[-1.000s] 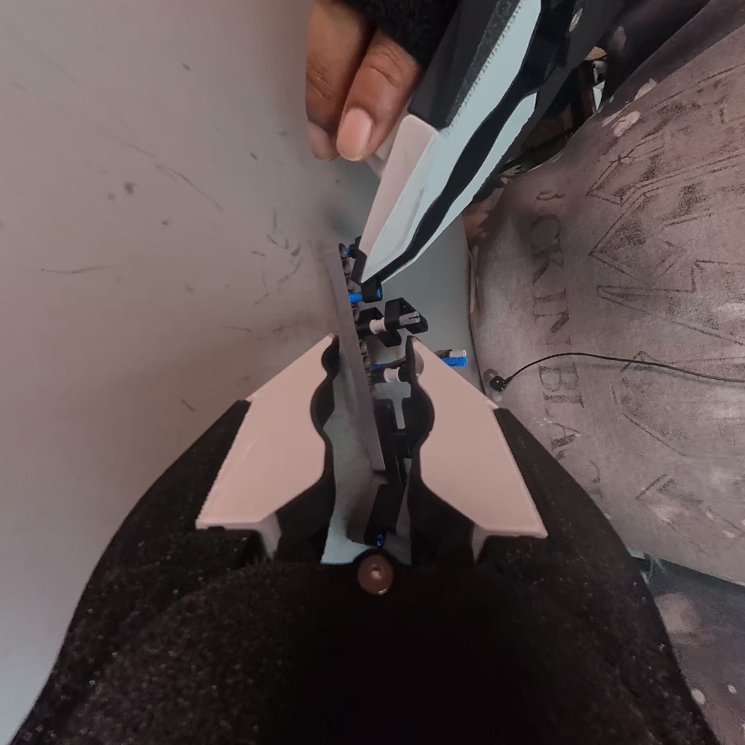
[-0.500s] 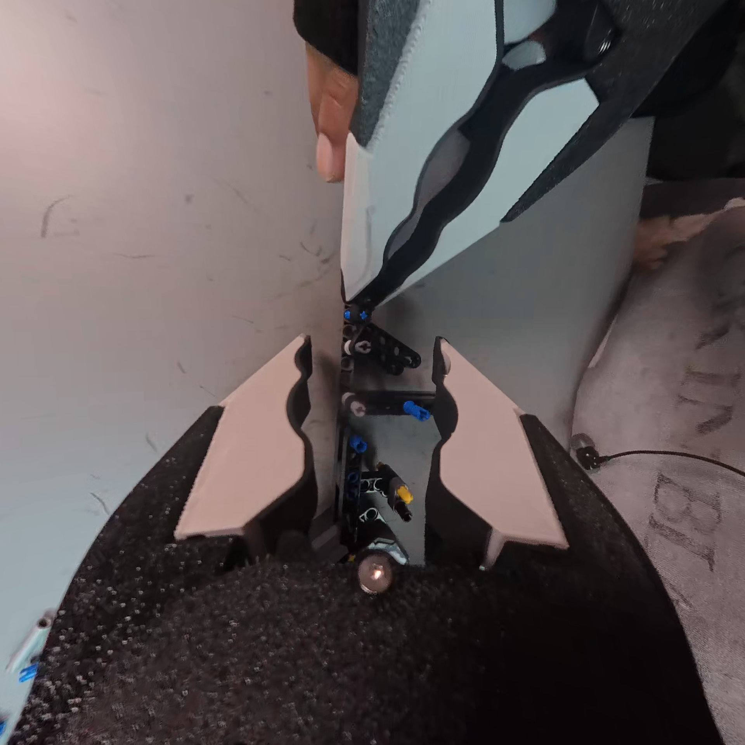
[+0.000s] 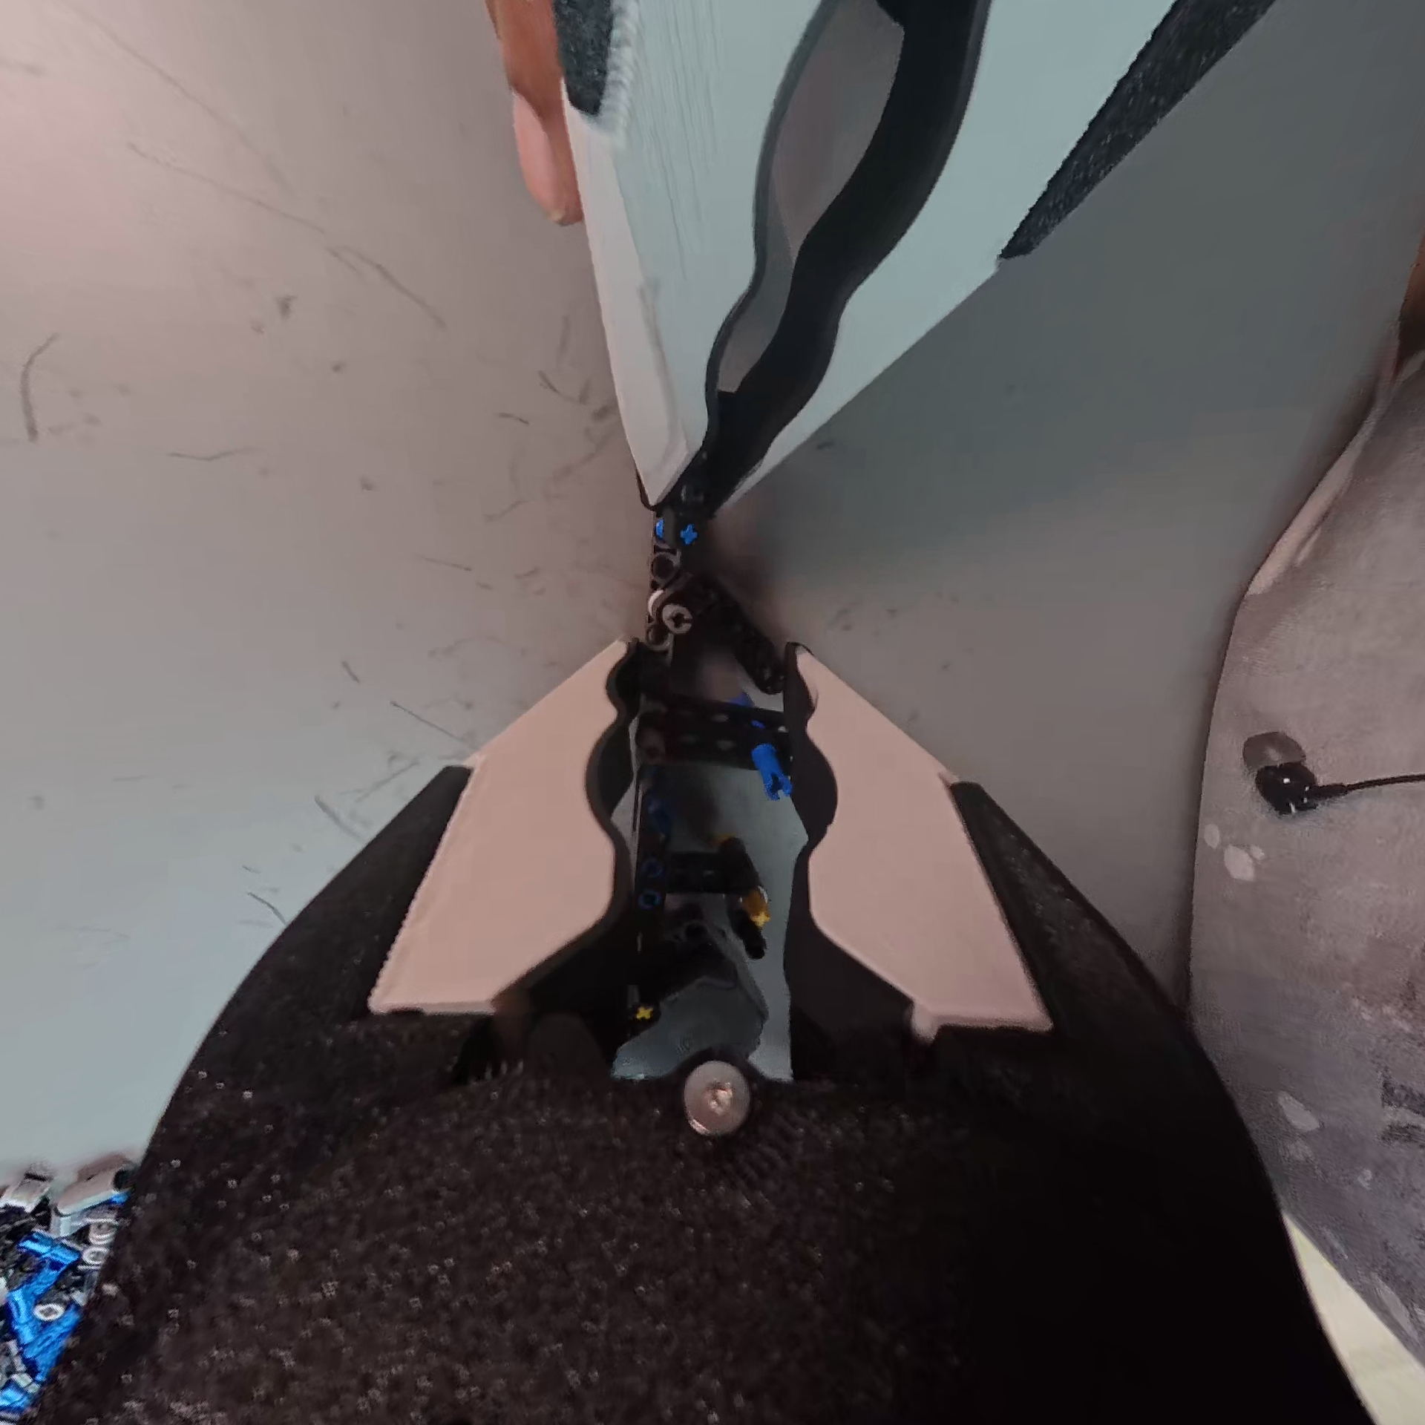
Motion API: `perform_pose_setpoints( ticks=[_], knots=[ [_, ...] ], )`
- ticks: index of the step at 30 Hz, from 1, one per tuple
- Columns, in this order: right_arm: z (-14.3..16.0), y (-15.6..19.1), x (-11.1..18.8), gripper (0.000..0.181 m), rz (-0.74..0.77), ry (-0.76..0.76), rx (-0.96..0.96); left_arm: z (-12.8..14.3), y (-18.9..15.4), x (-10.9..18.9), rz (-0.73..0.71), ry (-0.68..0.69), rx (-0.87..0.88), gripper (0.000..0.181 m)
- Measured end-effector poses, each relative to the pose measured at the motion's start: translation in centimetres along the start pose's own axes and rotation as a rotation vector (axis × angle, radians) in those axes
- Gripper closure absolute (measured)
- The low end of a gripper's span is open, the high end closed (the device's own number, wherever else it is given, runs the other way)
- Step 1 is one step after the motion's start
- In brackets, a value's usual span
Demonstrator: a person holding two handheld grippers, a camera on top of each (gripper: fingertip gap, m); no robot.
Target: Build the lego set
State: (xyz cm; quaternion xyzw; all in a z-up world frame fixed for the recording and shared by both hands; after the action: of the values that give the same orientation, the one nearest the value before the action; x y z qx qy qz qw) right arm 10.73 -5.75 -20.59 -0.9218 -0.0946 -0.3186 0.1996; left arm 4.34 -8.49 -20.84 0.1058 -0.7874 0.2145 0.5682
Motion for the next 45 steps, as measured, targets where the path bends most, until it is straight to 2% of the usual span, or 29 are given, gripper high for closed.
perform_pose_setpoints(
  ticks=[7, 9, 12, 15, 16, 18, 22, 28, 35, 40, 42, 45],
  knots=[
    [0.0, 0.0, 0.0, 0.174, -0.005, -0.009, -0.025, 0.3, 0.1, 0.1, -0.017, 0.012, -0.12, 0.145],
    [0.0, 0.0, 0.0, 0.174, -0.004, -0.01, -0.047, 0.2, 0.0, 0.1, 0.002, -0.01, -0.064, 0.143],
    [0.1, -0.1, 0.0, 0.174, -0.002, -0.016, -0.079, -0.7, -0.3, 0.2, 0.057, -0.12, 0.079, 0.127],
    [0.1, -0.1, 0.0, 0.174, -0.003, -0.02, -0.093, -1.3, -0.1, 0.3, -0.035, -0.195, 0.124, 0.122],
    [0.2, -0.1, 0.0, 0.174, -0.006, -0.021, -0.095, -1.6, 0.0, 0.4, -0.079, -0.223, 0.128, 0.128],
    [0.2, -0.1, 0.0, 0.174, -0.014, -0.024, -0.093, -1.4, 0.4, 0.3, -0.207, -0.193, 0.085, 0.132],
    [0.2, 0.0, 0.1, 0.174, -0.027, -0.022, -0.085, -0.8, 0.2, 0.4, -0.317, -0.113, 0.02, 0.134],
    [0.3, -0.1, 0.2, 0.174, -0.027, -0.021, -0.082, 0.6, 0.7, 0.8, -0.352, -0.036, 0.0, 0.136],
    [0.3, 0.0, 0.1, 0.174, -0.036, -0.023, -0.1, 0.7, 0.7, 0.8, -0.297, -0.036, 0.004, 0.139],
    [0.3, 0.0, 0.2, 0.174, -0.069, -0.034, -0.143, 0.7, 0.3, 0.7, -0.153, -0.075, 0.048, 0.134],
    [0.0, -0.5, 0.8, 0.174, -0.1, -0.086, -0.216, 0.7, 0.1, 0.7, -0.078, -0.077, 0.083, 0.129],
    [-0.3, -2.7, 2.9, 0.174, -0.067, -0.157, -0.331, 0.6, 0.2, 0.5, -0.069, -0.085, 0.086, 0.13]
  ],
)
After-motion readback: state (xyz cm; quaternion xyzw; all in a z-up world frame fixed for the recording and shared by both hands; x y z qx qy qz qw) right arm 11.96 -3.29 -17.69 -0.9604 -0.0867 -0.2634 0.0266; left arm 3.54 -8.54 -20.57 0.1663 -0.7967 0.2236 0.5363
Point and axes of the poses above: each gripper's, where its closed fingertips meet, x back along the fingers, z out of its underside, y = z × x across the jaws, the point moved 4 cm from there along x, back along the fingers, and after that the axes turned 4 degrees about z, right-handed, at the moved point
